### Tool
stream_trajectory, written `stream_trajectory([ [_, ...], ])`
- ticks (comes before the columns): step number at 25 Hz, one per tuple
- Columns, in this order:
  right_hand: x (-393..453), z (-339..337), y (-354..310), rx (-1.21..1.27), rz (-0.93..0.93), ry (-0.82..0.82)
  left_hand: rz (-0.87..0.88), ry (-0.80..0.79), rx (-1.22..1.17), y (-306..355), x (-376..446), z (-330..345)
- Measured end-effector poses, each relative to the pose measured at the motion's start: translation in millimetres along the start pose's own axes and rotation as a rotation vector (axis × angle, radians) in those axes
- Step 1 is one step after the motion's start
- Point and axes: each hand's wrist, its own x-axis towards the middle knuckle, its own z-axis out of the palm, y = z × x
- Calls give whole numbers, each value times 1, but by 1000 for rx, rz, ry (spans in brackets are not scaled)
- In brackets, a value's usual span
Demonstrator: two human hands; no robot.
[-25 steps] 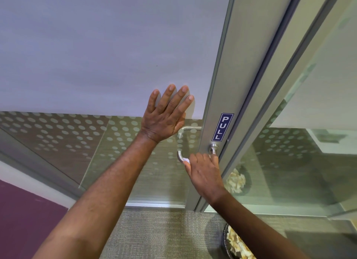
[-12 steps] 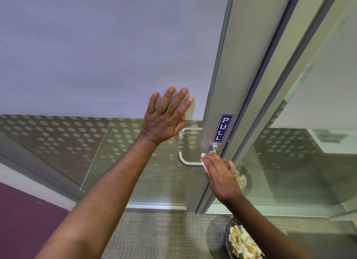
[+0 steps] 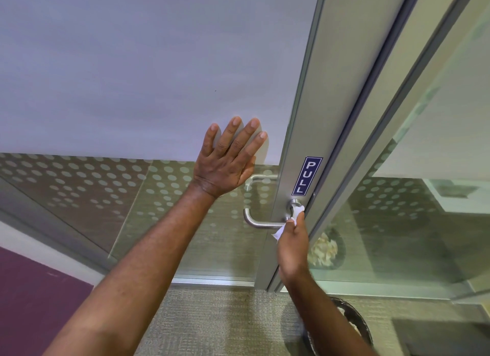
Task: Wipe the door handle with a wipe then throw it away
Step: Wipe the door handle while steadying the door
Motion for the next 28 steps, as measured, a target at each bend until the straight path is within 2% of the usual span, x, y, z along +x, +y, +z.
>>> stream_trajectory([
  [4, 28, -4, -13, 175, 246, -13, -4, 4, 0, 0, -1, 1],
  [7, 49, -7, -20, 502, 441, -118, -6, 11, -2, 1, 0, 1],
  [10, 56, -13, -11, 579, 490, -229, -2, 7, -3, 1, 0, 1],
  [14, 54, -19, 5, 911, 499, -412, -4, 4, -8, 1, 0, 1],
  [16, 50, -15, 5, 983, 475, -431, -5, 1, -8, 1, 0, 0],
  [19, 46, -10, 1, 942, 470, -329, -1, -5, 0, 1, 1, -1],
  [24, 43, 8, -10, 519, 387, -26, 2, -13, 1, 1, 2, -3],
  [28, 43, 17, -7, 261, 188, 26, -2, -3, 0, 0, 1, -2],
])
